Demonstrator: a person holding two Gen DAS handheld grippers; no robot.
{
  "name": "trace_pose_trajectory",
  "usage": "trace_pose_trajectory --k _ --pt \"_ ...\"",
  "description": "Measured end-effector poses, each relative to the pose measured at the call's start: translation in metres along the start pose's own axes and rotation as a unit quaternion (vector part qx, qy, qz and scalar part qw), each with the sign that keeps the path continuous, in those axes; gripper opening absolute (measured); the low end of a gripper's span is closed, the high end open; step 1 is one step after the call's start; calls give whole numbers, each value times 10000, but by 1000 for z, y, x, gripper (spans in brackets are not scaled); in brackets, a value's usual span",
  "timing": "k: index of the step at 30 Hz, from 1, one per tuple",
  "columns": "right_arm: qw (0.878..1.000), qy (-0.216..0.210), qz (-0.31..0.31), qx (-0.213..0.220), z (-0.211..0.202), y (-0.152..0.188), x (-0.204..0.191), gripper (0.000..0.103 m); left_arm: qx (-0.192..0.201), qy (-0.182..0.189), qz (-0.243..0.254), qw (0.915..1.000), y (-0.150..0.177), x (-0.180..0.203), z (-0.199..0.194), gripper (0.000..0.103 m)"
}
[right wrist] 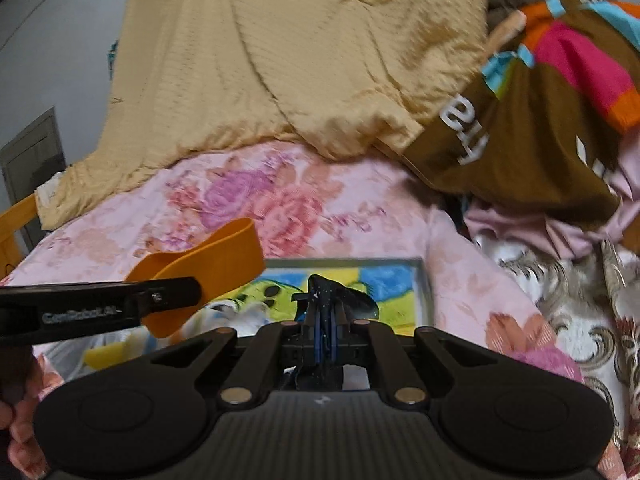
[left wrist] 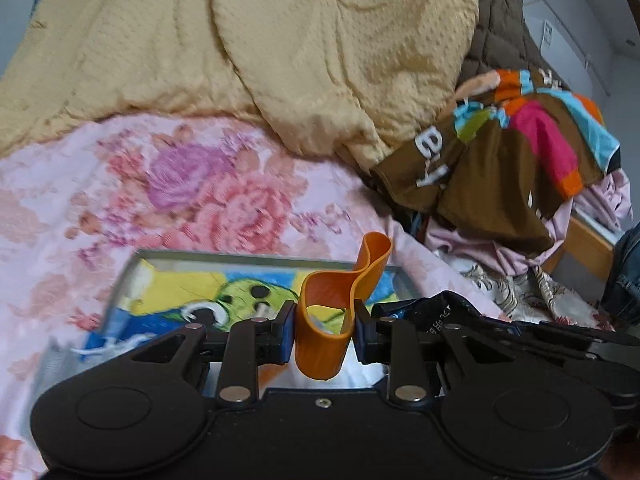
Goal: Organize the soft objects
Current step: 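Carry the orange piece and black cloth over the frog tray, then lower both tools into the tray and open them to release the items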
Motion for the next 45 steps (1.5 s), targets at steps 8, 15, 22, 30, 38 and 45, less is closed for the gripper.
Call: trace_pose_trajectory --k 8,15,22,30,38,45 --pt "9987 257 353 -244 7 16 27 9 -387 -107 266 9988 17 19 35 31" --pt "9983 385 268 -350 10 22 27 13 -589 -129 340 9976 28 25 47 34" --pt "9977 501 256 -364 8 23 31 35 -633 -107 287 9975 31 26 47 42" --pt "9978 557 170 -310 2 24 32 57 -609 -149 279 9976 29 26 39 60" --pt "9968 794 36 66 -16 19 29 69 -420 -291 161 9986 25 18 18 73" --pt "9965 781 -86 298 -39 14 19 84 -88 -468 41 9989 12 12 -19 86"
Point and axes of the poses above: each gripper's, at about its wrist camera, not at the fingertips, and z roughly the way its jaws point, x to its right, y to its underside, the point moved 1 cm from there along z, roughly the way its jaws point, and after that the axes turned 8 degrees about x, right-handed, at the moved point
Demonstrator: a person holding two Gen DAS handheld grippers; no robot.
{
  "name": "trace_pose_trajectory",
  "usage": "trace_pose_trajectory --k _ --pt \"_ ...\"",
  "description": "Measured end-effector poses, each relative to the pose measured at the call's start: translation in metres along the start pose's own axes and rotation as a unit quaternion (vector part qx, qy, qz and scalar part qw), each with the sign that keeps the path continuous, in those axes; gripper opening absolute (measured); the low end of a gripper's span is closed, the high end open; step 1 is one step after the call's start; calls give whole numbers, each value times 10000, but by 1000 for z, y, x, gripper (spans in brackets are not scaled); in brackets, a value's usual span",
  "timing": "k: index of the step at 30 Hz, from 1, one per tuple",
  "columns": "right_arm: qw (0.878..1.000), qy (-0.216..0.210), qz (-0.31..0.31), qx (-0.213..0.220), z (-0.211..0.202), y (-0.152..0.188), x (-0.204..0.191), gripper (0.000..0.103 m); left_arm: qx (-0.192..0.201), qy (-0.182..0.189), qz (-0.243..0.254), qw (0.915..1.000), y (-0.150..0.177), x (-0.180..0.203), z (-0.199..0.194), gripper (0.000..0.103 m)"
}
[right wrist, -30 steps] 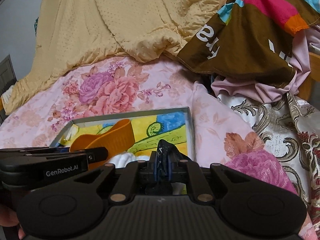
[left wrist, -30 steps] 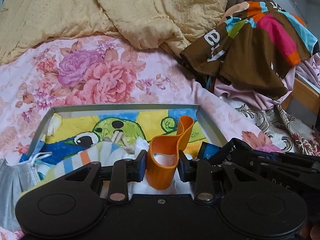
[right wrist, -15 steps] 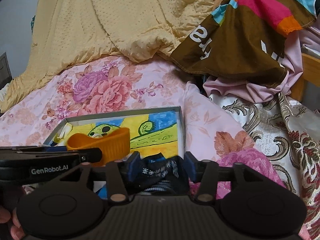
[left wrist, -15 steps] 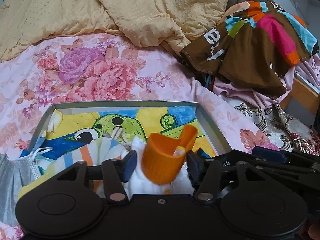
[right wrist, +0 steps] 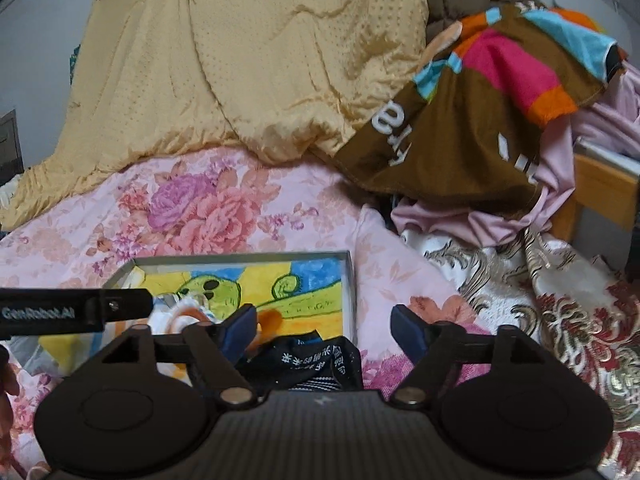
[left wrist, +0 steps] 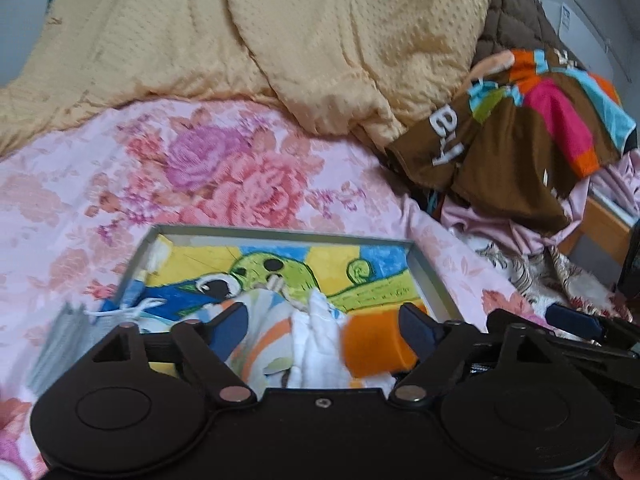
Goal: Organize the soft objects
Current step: 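Lower both tools into the tray and open them to release the items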
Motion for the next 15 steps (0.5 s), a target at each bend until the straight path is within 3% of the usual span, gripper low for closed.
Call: trace_pose_trajectory --k 8,15 --pt "9987 29 178 468 -45 -20 -8 93 441 -112 -38 9990 -12 -6 -54 95" --pt "9971 -61 69 758 -84 -25 -20 98 810 -109 -58 9966 -15 -11 -106 97"
Point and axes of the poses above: each gripper's, at about its wrist camera, not at the fingertips, and z roughly the way its jaws point, x to its right, y to its underside, the point moved 1 cm from there along z, roughly the way its jaws point, and after that the axes turned 8 degrees about x, right-handed, at the moved point
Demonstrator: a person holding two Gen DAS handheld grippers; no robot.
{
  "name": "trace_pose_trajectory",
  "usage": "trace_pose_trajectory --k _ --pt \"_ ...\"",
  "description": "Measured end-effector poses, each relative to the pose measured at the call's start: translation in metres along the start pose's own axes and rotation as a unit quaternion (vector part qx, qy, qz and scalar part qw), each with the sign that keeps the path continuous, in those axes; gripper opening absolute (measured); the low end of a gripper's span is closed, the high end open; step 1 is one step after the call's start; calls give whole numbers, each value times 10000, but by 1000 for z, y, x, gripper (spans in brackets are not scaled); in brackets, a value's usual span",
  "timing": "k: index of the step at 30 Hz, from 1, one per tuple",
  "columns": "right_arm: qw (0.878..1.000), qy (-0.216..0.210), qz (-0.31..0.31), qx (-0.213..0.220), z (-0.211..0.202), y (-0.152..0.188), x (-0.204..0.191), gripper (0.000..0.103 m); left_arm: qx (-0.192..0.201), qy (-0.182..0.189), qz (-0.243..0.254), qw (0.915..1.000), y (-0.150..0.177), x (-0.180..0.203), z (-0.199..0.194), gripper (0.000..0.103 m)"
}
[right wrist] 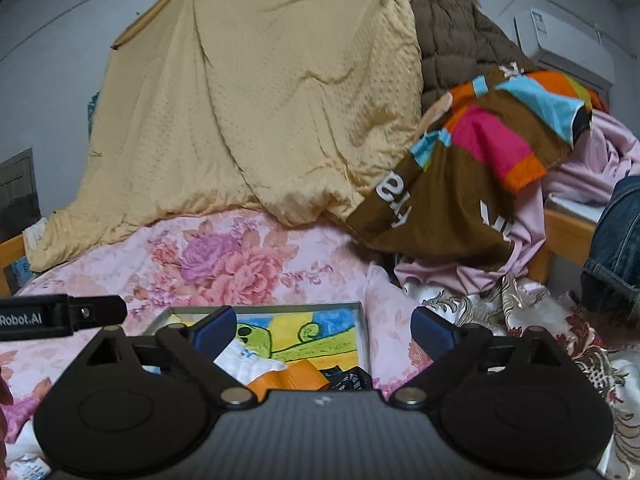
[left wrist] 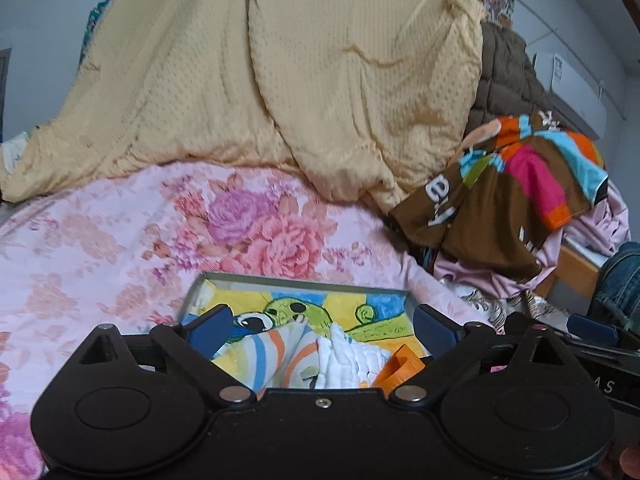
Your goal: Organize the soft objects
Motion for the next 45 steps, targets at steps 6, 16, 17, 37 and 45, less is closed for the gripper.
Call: trace_pose_trajectory --k 6,16,17,37,45 --pt "9999 -105 2 22 -34 3 -13 100 104 5 -63 9999 1 -9 -41 100" --pt "9993 -289 -126 186 -93 8 -37 102 162 -60 -40 9998 15 -29 -103 102" --pt "9992 -309 -131 196 -98 9 -39 102 173 -75 -42 9998 16 -31 -108 102" --pt "9972 -645 -382 -31 -156 33 -75 102 -76 -187 -6 9998 53 -65 -178 102" --pt "9948 -807 -600 -181 -169 44 -92 102 -345 -432 82 9984 67 -83 -195 102"
Point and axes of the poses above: each gripper's, at about its wrist camera, not at the fingertips, and z roughly the way its jaws point, x to its right, y to its underside, the point moved 1 cm from there along z, roughly the way its jaws point, and after that the axes turned 8 degrees about x, right-handed, at the moved point
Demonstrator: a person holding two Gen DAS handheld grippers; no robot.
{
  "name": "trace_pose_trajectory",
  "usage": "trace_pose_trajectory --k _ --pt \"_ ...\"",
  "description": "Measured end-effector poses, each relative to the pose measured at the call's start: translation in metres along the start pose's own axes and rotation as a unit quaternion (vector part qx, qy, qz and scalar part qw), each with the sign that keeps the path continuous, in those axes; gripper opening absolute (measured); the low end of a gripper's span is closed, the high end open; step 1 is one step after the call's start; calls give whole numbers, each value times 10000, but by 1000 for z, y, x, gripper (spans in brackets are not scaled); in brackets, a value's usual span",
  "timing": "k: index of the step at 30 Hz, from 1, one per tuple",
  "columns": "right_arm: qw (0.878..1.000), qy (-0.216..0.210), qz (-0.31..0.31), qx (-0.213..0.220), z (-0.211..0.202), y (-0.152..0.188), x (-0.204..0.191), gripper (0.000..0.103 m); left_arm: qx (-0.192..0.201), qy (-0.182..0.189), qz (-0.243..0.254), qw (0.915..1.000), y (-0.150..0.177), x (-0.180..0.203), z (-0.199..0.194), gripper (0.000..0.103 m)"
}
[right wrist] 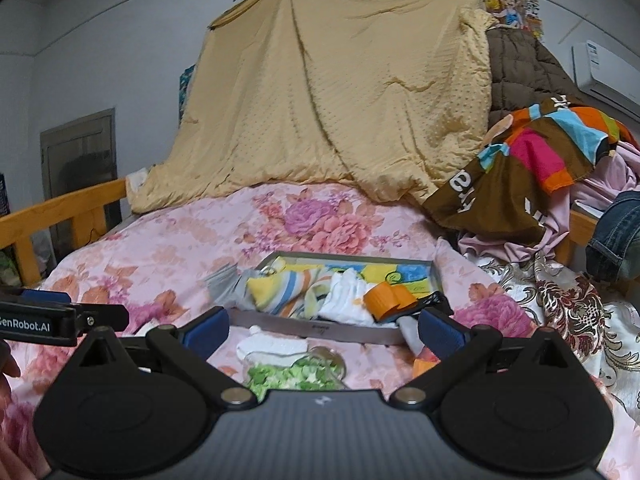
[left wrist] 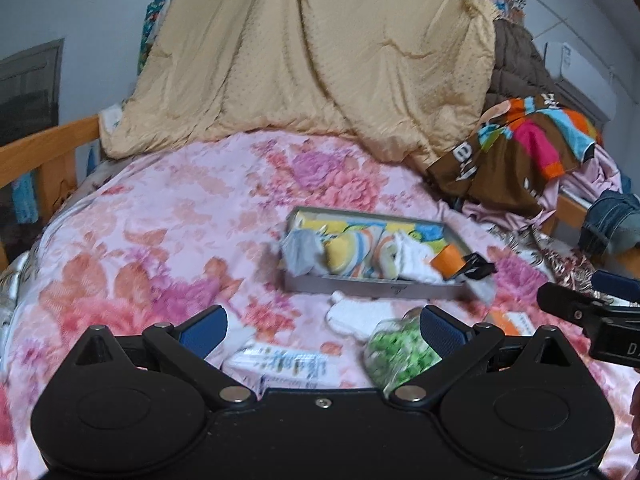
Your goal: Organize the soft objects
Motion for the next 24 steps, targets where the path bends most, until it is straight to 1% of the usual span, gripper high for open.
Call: trace_pose_trajectory --k 4,8,12,17,21,24 --pt "9996 -130 -5 -234 0 7 -6 102 -297 -147 -121 9994 10 -11 -3 102" --pt "9991 -179 -169 -352 0 13 -14 102 -601 -323 -231 9974 18 -21 -4 102" --pt "9983 -284 -151 -480 0 18 -19 102 -765 -417 -341 9956 23 -27 -5 102" --pt "9967 -376 -221 -690 2 23 -26 102 -921 -524 -338 9938 26 -28 -5 102" --pt "9951 -436 -279 -841 6 28 -30 102 -1146 -632 -388 9906 28 -32 0 102" --pt "9940 -466 -317 -941 10 30 -33 102 -1385 -611 -564 9869 30 -38 6 102"
Point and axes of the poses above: each gripper's, at about its wrist camera, not at the fingertips, and z roughly the way its jaws point, x to its right, y to its underside, the point moved 1 cm from there along z, roughly the way its jaws point, and after that the axes turned 8 degrees about x, right-handed, at the moved point
